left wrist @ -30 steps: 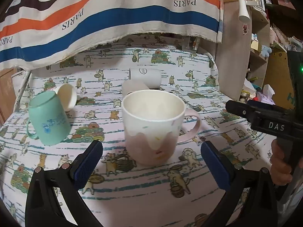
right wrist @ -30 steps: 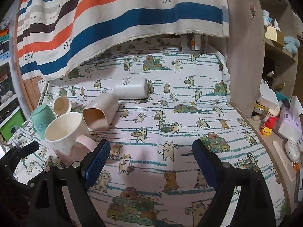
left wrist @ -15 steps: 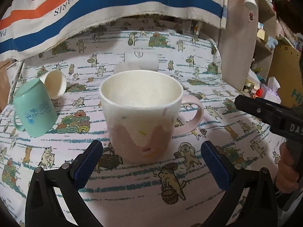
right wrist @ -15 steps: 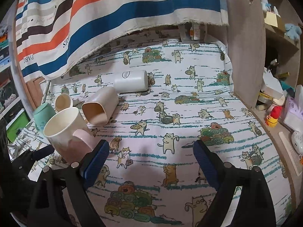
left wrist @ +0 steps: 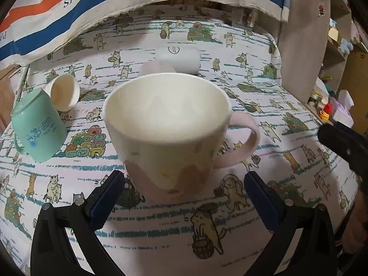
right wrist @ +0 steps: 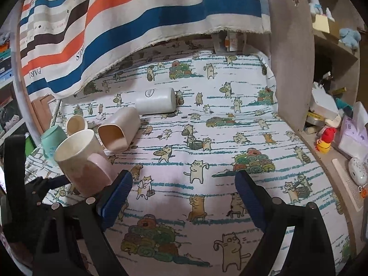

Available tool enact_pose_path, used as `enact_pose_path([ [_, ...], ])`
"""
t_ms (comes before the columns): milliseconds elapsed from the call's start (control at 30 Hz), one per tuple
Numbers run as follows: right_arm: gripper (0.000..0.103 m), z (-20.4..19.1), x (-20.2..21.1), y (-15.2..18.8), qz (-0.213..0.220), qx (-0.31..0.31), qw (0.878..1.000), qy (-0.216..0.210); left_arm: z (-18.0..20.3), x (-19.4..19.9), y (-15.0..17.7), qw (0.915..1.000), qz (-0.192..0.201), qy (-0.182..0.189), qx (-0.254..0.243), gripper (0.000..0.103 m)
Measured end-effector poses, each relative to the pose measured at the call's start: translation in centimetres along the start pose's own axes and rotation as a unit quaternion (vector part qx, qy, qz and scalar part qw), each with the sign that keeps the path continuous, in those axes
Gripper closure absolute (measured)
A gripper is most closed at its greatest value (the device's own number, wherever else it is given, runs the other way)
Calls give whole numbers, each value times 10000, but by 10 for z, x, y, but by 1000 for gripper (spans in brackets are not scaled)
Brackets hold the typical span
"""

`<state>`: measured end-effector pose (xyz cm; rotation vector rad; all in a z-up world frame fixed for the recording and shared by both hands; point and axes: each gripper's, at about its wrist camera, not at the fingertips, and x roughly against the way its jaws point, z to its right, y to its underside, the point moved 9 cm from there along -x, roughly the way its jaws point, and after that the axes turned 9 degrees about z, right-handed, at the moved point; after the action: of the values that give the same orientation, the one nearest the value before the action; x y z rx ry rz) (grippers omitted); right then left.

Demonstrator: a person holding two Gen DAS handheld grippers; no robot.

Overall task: Flip cup upside down
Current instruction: 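Carry the upright mug with the right tool toward the left tool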

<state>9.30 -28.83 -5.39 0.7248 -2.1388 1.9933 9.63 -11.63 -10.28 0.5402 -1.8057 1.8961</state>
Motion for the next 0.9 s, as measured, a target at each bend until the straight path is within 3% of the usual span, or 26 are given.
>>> enact_pose_path([
  [333, 11, 6, -1, 3, 16, 140, 9998, 165, -4, -5, -9, 10000, -12, -44, -3, 0],
  [533, 11, 10, -6, 5, -52, 136, 9997, 212, 0, -10, -10, 9994, -1, -119, -337, 0],
  [900, 11, 7, -9, 5, -92, 272, 9992, 273, -3, -15, -11, 9998, -24, 19, -181, 1],
])
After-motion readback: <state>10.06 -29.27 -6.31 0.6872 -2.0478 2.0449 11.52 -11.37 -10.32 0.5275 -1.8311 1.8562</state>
